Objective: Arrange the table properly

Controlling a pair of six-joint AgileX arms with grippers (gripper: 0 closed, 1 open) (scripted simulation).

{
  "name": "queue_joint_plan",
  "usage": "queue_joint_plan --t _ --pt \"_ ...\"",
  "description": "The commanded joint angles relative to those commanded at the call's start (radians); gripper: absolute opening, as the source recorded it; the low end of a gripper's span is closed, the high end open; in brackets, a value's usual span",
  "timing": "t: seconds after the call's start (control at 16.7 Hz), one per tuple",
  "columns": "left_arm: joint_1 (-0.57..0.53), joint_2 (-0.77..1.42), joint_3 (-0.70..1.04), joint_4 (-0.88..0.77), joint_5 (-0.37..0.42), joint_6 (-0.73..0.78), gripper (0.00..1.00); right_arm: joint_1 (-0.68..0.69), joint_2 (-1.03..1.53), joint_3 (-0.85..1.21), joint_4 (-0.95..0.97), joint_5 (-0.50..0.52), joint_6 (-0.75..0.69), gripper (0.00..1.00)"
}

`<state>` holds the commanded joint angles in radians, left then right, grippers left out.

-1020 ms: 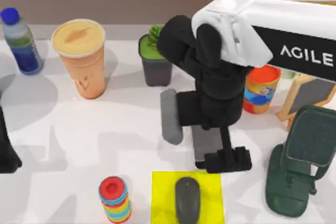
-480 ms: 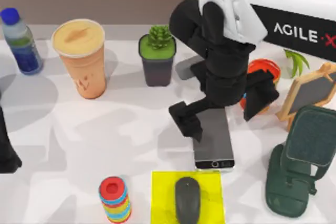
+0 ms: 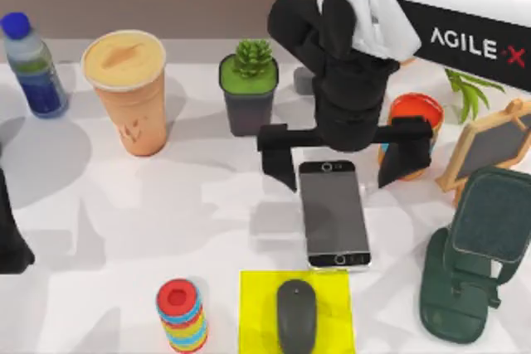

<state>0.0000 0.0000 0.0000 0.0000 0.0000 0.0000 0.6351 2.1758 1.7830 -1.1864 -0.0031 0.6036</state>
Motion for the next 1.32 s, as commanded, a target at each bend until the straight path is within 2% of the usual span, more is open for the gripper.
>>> queue_joint_plan --t 0.36,0.78,1.08,1.32 --pt "0.000 0.000 0.000 0.000 0.000 0.000 1.00 0.005 -0.003 -0.006 0.002 0.000 0.000 1.00" --pt "0.000 0.000 0.000 0.000 0.000 0.000 1.00 0.002 0.065 -0.147 0.218 0.001 0.003 1.00" --pt "0.000 0.000 0.000 0.000 0.000 0.000 1.00 0.002 0.074 -0.165 0.239 0.001 0.003 1.00" --pt "0.000 0.000 0.000 0.000 0.000 0.000 1.00 0.002 0.074 -0.165 0.239 0.001 0.003 0.70"
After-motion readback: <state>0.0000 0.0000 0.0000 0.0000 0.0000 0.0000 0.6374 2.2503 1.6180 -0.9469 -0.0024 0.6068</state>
